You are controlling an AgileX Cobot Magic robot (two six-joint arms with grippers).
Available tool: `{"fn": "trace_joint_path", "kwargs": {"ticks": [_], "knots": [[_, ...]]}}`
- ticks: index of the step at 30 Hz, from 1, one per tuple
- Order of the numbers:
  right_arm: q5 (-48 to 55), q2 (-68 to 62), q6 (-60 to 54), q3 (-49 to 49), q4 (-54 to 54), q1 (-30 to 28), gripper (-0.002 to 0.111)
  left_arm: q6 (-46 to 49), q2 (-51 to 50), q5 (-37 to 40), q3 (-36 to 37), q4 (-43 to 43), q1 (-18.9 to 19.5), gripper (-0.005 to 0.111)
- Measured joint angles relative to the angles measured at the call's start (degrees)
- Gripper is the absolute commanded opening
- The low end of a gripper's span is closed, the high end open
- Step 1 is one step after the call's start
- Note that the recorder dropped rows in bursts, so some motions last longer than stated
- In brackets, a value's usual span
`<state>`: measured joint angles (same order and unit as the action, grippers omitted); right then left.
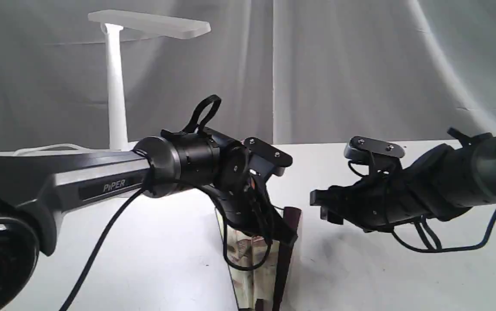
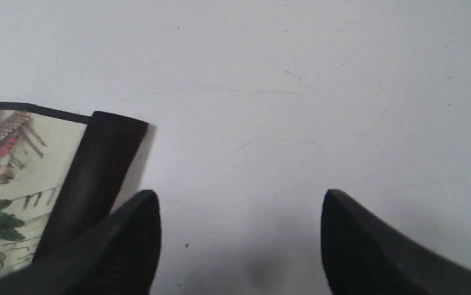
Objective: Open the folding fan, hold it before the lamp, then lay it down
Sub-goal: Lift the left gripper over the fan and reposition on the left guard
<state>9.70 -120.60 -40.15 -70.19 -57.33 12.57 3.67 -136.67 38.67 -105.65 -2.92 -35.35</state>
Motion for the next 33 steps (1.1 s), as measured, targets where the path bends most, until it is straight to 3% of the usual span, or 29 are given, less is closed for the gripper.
{"fn": "trace_joint_path", "kwargs": {"ticks": [33], "knots": [[11.9, -1.7, 0.1, -0.1, -9.5, 0.0, 0.057, -0.5, -3.1, 0.9, -1.1, -2.5, 0.3, 0.0]]}}
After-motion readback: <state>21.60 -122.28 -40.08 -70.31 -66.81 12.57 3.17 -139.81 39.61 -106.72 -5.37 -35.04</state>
